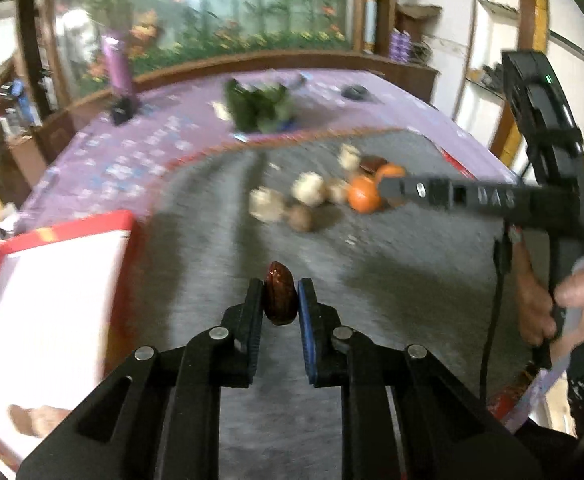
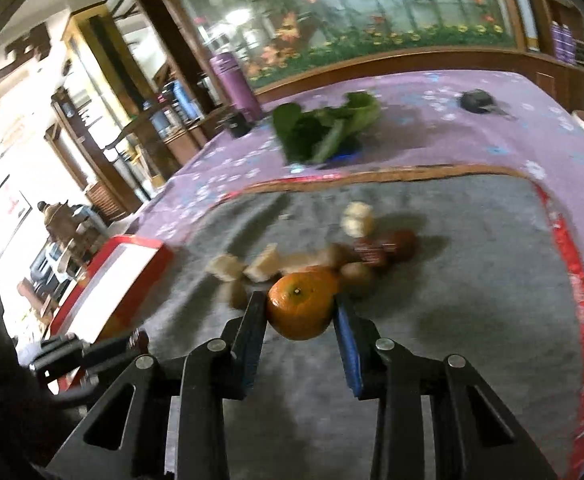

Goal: Organize fruits
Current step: 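Carry the date and orange into the tray and open both grippers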

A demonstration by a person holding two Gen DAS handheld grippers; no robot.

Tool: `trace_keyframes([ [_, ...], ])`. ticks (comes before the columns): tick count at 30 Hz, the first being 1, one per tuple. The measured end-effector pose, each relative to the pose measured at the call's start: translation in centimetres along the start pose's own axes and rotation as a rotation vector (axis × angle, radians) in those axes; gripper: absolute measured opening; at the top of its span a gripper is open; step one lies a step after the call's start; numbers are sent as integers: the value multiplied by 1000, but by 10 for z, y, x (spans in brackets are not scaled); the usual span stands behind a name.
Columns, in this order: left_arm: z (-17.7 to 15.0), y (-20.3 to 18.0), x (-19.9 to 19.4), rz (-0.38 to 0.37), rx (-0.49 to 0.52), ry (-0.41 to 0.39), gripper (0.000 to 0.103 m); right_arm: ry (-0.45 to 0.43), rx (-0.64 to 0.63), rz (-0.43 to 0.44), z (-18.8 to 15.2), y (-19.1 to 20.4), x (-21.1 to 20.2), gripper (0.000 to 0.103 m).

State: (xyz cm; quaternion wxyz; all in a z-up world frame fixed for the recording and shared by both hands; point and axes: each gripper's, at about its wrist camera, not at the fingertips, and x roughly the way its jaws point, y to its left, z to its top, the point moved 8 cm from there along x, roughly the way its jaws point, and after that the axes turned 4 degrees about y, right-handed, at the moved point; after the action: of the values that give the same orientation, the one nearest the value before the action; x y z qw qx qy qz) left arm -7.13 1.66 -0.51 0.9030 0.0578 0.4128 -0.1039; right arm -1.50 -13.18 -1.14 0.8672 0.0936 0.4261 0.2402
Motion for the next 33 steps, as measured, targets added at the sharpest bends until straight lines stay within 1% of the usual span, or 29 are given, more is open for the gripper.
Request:
trace_keyframes([
  [4, 1, 34, -22, 87, -54, -53, 15, 18, -49, 58, 1, 41, 9, 34],
  [12, -9, 104, -50, 225, -167, -111, 15, 45, -159, 133, -1, 122, 32, 34],
  [19, -28, 152, -64, 349, -226, -121, 15, 78, -248, 201, -13, 188, 49, 34],
  [22, -36, 166, -65, 388, -247, -111, 15, 99, -292, 224, -22, 214, 57, 34],
  [26, -46, 180, -65, 425, -264, -96, 15, 128, -336, 236, -38, 238, 66, 34],
  [33, -59, 193, -59, 450, -282, -70, 15, 170, -369, 238, -59, 254, 80, 34],
])
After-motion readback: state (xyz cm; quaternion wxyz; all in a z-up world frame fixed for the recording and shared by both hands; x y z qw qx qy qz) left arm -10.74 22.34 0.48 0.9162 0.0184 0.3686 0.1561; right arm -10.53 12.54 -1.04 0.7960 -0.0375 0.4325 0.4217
